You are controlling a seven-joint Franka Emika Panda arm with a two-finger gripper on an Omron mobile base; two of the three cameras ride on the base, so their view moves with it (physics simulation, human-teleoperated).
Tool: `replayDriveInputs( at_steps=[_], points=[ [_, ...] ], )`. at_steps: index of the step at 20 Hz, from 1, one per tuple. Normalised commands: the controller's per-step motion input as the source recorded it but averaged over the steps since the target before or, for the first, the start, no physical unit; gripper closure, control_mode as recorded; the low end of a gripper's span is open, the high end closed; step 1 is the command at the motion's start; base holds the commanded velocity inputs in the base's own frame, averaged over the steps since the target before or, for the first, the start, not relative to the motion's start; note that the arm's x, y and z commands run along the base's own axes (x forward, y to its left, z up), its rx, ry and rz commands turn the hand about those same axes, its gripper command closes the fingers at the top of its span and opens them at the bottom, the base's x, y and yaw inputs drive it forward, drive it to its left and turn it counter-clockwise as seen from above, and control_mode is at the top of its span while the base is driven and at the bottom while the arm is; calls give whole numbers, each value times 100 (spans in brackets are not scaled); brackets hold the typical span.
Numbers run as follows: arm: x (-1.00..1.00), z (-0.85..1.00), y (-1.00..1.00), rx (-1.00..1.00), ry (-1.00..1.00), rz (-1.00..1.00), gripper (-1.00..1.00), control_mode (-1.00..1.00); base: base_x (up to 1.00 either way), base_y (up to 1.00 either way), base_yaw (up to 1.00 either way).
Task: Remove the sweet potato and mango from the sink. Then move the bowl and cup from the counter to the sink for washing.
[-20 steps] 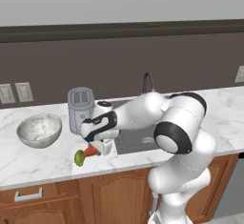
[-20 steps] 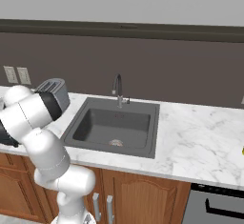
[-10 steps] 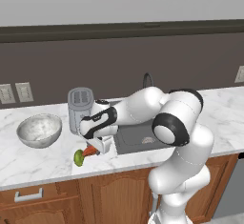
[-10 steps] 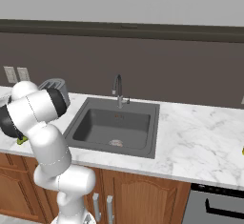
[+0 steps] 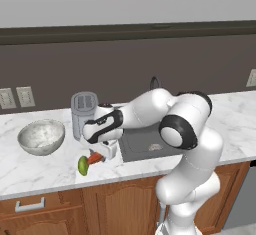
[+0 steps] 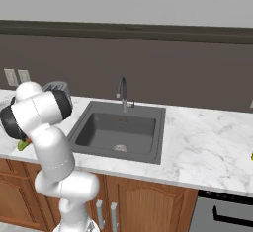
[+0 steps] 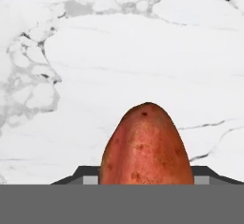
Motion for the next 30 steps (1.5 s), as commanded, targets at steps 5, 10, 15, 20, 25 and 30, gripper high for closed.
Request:
replayDriveInputs(
  at_steps=[5, 10, 15, 20, 25, 30],
  points=[
    [0, -9, 2, 0, -1, 15, 100, -100, 0, 0, 0],
    [4, -14, 6, 0, 0, 9, 100, -100, 0, 0, 0],
    [8, -19, 10, 0, -2, 7, 100, -100, 0, 0, 0],
    [6, -25, 9, 0, 0, 4, 100, -100, 0, 0, 0],
    [5, -28, 8, 0, 0, 2, 100, -100, 0, 0, 0],
    [3, -26, 7, 0, 0, 1, -100, -100, 0, 0, 0]
  ],
)
